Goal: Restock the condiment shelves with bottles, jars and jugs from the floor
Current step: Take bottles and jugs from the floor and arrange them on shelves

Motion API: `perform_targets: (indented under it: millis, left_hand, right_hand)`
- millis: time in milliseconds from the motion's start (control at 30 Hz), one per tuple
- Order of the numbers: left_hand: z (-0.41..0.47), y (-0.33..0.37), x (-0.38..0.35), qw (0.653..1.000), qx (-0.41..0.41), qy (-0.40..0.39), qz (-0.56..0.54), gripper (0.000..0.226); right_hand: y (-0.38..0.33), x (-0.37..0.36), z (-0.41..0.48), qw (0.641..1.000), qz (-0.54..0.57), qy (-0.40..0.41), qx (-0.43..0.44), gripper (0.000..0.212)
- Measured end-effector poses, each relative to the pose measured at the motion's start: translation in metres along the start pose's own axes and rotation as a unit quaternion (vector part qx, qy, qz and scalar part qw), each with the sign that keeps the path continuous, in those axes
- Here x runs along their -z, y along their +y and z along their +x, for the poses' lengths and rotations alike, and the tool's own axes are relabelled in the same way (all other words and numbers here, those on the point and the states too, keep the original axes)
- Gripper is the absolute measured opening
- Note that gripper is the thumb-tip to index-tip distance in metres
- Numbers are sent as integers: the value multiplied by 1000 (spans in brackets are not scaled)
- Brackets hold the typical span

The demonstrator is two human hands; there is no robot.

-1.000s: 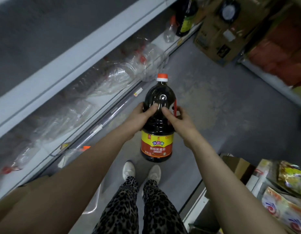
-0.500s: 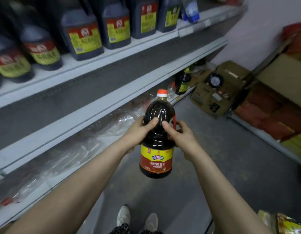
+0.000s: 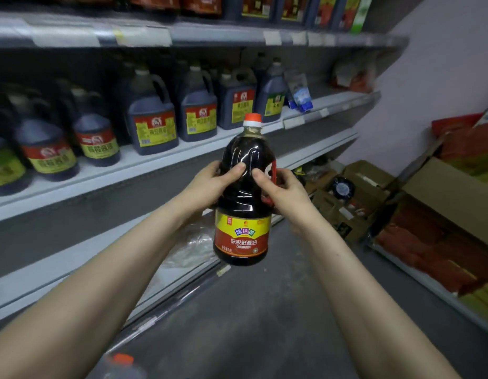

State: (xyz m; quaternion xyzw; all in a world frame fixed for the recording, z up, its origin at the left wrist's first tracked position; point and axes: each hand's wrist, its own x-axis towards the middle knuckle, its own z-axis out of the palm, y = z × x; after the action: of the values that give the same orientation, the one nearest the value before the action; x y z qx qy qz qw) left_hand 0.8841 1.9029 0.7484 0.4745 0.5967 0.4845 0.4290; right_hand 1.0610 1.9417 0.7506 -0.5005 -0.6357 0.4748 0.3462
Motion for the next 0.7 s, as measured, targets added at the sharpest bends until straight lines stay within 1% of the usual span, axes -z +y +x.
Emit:
perform_targets:
  millis: [67, 200, 267, 333, 433, 500, 567, 633, 700]
  left_hand:
    - [9, 16, 11, 1000, -9, 4, -11, 59]
    - [31, 41, 34, 999, -40, 19, -20, 52]
    - [41, 54, 46, 998, -57, 24, -6, 55]
    - [52, 65, 61, 997, -75, 29, -1, 63]
    - [66, 87, 83, 994, -103, 43, -2, 63]
    - [75, 101, 96, 992, -118, 54, 13, 65]
    - [83, 112, 108, 989, -128, 70, 19, 58]
    - [90, 122, 119, 988, -136, 77, 16, 53]
    - [94, 132, 127, 986, -147, 78, 24, 52]
  right_hand:
    - [-19, 0, 16, 1000, -3, -12, 12, 93]
    - [-48, -7, 50, 999, 11, -24, 46, 75]
    - [-63, -11, 65, 998, 13, -29, 60, 69]
    - [-78, -17, 81, 996, 7, -35, 75, 71]
    - [-106, -27, 99, 993, 18, -44, 105, 86]
    - [-124, -33, 111, 990, 35, -53, 128, 80]
    - [-140, -37, 120, 986, 52, -58, 147, 72]
    - [-155, -41, 130, 984, 48, -56, 163, 73]
    - [-167, -44, 140, 982, 42, -59, 172, 79]
